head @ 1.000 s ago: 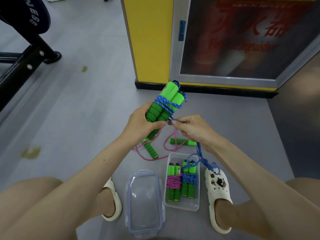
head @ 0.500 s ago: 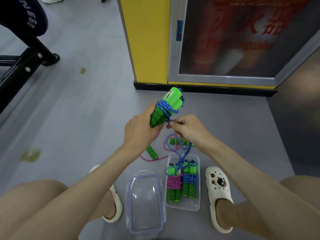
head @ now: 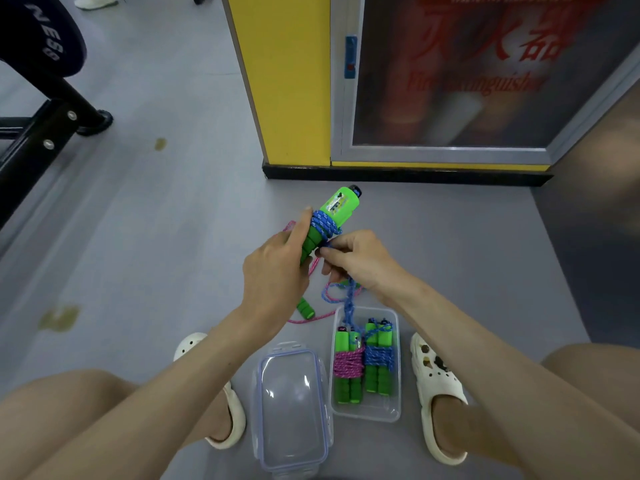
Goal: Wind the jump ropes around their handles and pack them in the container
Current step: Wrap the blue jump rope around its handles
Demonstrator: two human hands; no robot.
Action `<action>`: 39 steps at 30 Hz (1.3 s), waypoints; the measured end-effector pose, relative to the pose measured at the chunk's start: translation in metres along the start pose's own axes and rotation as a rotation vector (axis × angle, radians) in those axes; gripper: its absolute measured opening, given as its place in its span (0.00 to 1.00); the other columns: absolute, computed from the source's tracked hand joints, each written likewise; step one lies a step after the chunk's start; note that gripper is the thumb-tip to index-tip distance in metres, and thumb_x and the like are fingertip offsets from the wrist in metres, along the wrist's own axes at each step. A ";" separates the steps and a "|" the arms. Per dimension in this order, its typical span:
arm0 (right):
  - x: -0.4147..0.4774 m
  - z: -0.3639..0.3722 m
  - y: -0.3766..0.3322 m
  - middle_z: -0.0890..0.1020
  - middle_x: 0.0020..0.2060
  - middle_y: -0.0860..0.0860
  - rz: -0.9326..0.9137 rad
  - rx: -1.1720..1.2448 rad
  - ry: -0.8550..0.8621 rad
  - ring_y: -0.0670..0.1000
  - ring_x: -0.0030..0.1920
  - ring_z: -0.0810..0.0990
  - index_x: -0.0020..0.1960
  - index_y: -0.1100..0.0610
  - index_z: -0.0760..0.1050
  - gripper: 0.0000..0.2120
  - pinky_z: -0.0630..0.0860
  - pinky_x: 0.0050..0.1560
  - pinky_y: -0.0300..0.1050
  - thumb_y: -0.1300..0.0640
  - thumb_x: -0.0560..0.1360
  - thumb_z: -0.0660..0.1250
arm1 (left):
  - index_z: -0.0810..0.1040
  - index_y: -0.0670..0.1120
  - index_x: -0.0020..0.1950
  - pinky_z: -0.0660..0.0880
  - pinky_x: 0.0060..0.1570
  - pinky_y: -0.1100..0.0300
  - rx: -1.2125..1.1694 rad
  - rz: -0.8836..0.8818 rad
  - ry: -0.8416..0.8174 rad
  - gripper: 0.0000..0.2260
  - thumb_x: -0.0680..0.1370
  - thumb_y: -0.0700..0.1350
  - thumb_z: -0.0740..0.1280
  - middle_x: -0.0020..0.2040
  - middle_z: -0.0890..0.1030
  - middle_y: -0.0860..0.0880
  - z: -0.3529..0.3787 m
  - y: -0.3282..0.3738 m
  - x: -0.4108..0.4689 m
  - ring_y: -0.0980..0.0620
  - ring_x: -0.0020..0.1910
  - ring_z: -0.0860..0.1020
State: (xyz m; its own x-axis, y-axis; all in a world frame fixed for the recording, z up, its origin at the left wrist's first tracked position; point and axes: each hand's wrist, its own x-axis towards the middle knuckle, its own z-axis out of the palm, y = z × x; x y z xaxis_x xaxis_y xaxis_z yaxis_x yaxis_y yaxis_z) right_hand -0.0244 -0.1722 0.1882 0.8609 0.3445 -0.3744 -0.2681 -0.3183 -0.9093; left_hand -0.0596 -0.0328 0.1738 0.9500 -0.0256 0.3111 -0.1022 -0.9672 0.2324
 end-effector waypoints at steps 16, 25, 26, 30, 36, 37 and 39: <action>-0.007 -0.010 -0.005 0.78 0.31 0.56 0.094 0.403 -0.066 0.46 0.24 0.71 0.42 0.62 0.74 0.12 0.69 0.26 0.39 0.53 0.76 0.66 | 0.58 0.48 0.77 0.75 0.53 0.48 -0.308 0.086 -0.057 0.42 0.68 0.29 0.69 0.68 0.71 0.37 0.018 0.006 -0.004 0.37 0.60 0.74; 0.001 -0.015 0.005 0.71 0.20 0.48 0.125 0.426 0.066 0.44 0.19 0.60 0.39 0.59 0.69 0.17 0.60 0.23 0.36 0.47 0.78 0.62 | 0.72 0.51 0.69 0.69 0.62 0.64 -0.944 -0.279 -0.302 0.22 0.76 0.42 0.70 0.61 0.73 0.48 -0.015 0.007 0.021 0.55 0.60 0.73; 0.000 -0.016 0.005 0.71 0.21 0.49 0.115 0.403 0.026 0.44 0.20 0.60 0.40 0.60 0.70 0.17 0.60 0.24 0.36 0.47 0.78 0.61 | 0.73 0.52 0.67 0.72 0.57 0.66 -1.011 -0.361 -0.305 0.20 0.76 0.43 0.70 0.59 0.75 0.49 -0.019 0.003 0.024 0.57 0.56 0.75; -0.004 -0.017 0.003 0.72 0.24 0.49 0.078 0.367 -0.136 0.45 0.23 0.61 0.42 0.60 0.71 0.17 0.64 0.27 0.38 0.45 0.76 0.60 | 0.73 0.47 0.66 0.76 0.42 0.66 -1.196 -0.595 -0.539 0.20 0.75 0.48 0.70 0.55 0.81 0.49 -0.024 -0.003 0.020 0.56 0.47 0.81; -0.006 -0.021 0.003 0.72 0.26 0.52 0.083 0.307 -0.243 0.45 0.23 0.63 0.46 0.62 0.73 0.20 0.66 0.29 0.38 0.43 0.72 0.61 | 0.76 0.42 0.61 0.81 0.43 0.54 -1.440 -0.670 -0.727 0.22 0.69 0.47 0.72 0.51 0.84 0.41 -0.029 -0.003 0.013 0.42 0.44 0.83; -0.006 -0.021 0.004 0.74 0.27 0.52 0.090 0.307 -0.232 0.45 0.23 0.65 0.47 0.63 0.74 0.21 0.67 0.28 0.37 0.43 0.73 0.62 | 0.76 0.42 0.60 0.81 0.44 0.53 -1.435 -0.678 -0.700 0.21 0.69 0.45 0.73 0.50 0.84 0.41 -0.028 -0.003 0.014 0.41 0.43 0.83; -0.004 -0.020 0.005 0.76 0.27 0.53 0.111 0.266 -0.156 0.46 0.23 0.68 0.46 0.63 0.75 0.19 0.68 0.27 0.37 0.45 0.75 0.63 | 0.77 0.43 0.59 0.81 0.44 0.53 -1.326 -0.675 -0.613 0.19 0.70 0.42 0.75 0.49 0.84 0.43 -0.027 -0.003 0.015 0.44 0.43 0.83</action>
State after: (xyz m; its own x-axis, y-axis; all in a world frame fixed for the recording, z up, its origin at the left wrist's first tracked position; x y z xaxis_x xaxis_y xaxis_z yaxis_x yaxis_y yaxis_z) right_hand -0.0206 -0.1933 0.1886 0.7491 0.4585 -0.4782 -0.4778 -0.1262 -0.8694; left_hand -0.0529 -0.0234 0.2032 0.8612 -0.1137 -0.4954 0.5021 0.0387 0.8640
